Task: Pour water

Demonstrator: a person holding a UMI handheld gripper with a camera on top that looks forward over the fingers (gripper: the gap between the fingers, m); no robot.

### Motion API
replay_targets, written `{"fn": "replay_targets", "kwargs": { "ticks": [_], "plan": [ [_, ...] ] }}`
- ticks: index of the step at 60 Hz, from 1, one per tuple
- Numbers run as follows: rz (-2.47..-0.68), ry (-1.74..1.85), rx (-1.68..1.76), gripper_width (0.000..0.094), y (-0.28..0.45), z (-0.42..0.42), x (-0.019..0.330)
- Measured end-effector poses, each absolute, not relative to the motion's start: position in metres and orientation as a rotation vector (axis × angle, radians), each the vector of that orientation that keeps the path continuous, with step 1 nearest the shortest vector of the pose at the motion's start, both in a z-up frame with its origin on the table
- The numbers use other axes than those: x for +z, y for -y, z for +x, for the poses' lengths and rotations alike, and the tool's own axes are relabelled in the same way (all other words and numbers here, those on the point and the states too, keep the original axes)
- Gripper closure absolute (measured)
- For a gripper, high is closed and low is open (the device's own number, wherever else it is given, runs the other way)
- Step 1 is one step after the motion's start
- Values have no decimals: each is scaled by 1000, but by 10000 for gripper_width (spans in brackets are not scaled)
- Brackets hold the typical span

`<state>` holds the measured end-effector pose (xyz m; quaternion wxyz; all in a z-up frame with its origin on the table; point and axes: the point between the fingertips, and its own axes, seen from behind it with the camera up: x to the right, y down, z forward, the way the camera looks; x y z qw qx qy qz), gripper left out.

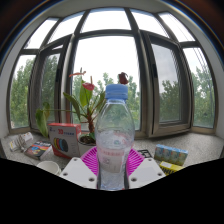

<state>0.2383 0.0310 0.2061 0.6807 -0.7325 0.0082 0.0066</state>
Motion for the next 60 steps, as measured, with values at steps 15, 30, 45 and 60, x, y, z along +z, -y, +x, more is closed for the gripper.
{"fn": "replay_targets", "kwargs": {
  "ticks": [15,30,45,60],
  "plan": [
    [-1774,8,15,631,-47,241,91],
    [-1749,36,-26,499,-48,240,79],
    [-1899,-78,-73,77,-16,254,75],
    [-1976,-83,-146,80,83,221,109]
  ]
}}
